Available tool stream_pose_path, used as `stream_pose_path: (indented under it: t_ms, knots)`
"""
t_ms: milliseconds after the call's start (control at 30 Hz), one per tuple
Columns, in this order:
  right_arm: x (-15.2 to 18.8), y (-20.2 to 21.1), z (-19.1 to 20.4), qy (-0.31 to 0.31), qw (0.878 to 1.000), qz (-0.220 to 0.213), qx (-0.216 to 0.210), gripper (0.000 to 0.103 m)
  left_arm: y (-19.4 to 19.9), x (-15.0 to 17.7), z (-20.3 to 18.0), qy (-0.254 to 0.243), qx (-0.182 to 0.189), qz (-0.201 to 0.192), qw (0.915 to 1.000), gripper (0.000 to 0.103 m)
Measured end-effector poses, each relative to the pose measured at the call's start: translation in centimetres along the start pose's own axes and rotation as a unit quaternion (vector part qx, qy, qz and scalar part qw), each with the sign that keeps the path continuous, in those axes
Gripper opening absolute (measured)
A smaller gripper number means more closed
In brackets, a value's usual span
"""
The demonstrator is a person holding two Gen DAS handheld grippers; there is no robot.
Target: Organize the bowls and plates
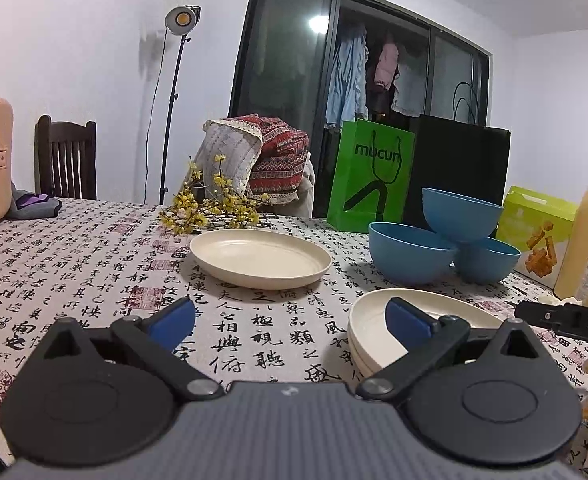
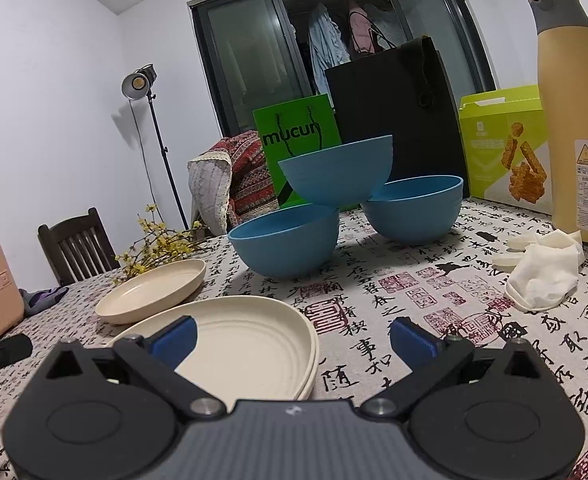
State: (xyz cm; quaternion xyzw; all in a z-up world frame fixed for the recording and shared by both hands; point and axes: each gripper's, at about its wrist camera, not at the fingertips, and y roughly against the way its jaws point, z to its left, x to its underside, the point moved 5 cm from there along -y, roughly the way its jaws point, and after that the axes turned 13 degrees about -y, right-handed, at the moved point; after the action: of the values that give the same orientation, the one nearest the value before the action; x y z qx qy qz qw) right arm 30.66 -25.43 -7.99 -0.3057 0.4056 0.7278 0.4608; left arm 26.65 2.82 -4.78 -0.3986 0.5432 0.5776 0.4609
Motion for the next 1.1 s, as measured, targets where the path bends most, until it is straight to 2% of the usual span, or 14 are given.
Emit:
stream_pose_path:
  t_ms: [1100]
  knots:
    - [-0.04, 0.34, -0.18, -0.006, 1.0, -0.009, 0.002, 0.103, 0.0, -0.01, -0.07, -0.004, -0.004, -0.001, 1.0, 0.103]
